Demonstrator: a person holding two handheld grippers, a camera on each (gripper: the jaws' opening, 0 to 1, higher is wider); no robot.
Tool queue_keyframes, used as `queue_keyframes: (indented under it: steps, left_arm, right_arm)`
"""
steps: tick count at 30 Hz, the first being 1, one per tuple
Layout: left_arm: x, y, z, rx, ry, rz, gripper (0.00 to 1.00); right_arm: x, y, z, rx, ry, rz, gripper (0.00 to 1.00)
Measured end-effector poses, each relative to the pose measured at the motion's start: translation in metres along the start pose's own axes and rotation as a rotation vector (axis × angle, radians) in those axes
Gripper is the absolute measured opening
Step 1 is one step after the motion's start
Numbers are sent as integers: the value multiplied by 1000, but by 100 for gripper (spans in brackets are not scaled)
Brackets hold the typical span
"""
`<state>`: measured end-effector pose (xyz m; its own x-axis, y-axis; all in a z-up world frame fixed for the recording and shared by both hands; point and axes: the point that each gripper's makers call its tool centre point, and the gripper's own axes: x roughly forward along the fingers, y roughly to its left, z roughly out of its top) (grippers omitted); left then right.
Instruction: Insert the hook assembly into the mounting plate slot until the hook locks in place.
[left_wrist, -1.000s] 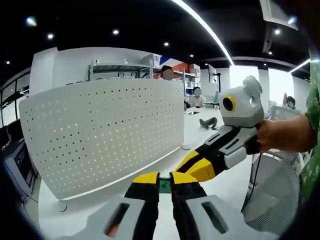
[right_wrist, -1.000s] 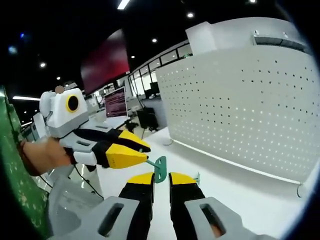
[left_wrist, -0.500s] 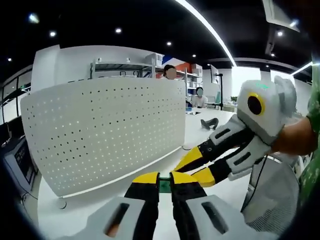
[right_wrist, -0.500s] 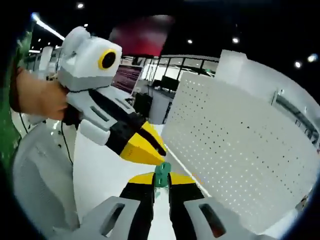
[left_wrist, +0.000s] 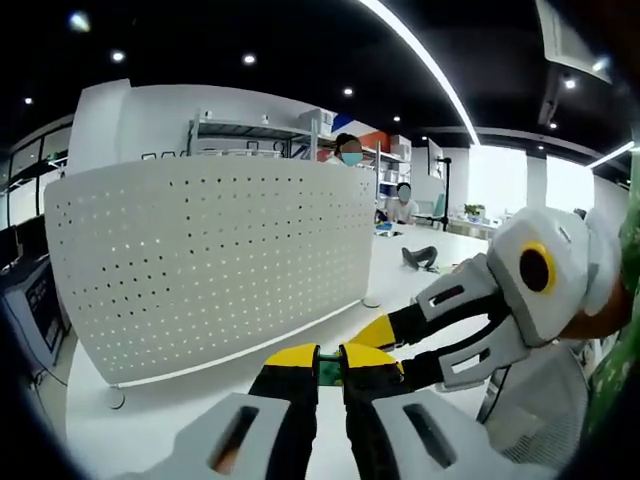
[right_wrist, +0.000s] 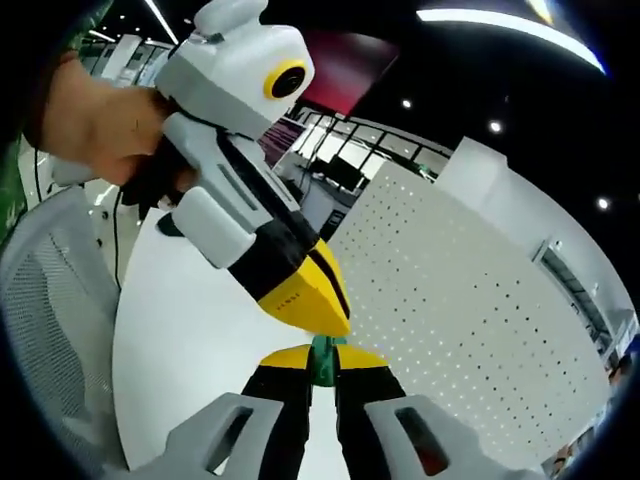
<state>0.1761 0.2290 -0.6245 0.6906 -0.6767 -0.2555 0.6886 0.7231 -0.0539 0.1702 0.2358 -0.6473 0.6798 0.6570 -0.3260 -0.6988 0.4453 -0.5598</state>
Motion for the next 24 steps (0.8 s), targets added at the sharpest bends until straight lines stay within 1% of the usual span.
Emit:
queue_keyframes:
  steps: [7,15,19,24]
  left_arm:
    - [1,-1,2,-9,-2,-2,8]
    - [1,0,1,-21,-1,-1,8]
    - [1,1,1,-23,-6,4,9]
    - [2,0,4,-25,-11,-6,10]
  right_arm:
    - [2,-5,2,-23,-14,-17,2]
    - [3,-5,1,-38,-21,-12,1]
    - [3,-6,2,-37,-26,-13,1]
    - [1,-8,2,-22,-30,-15,1]
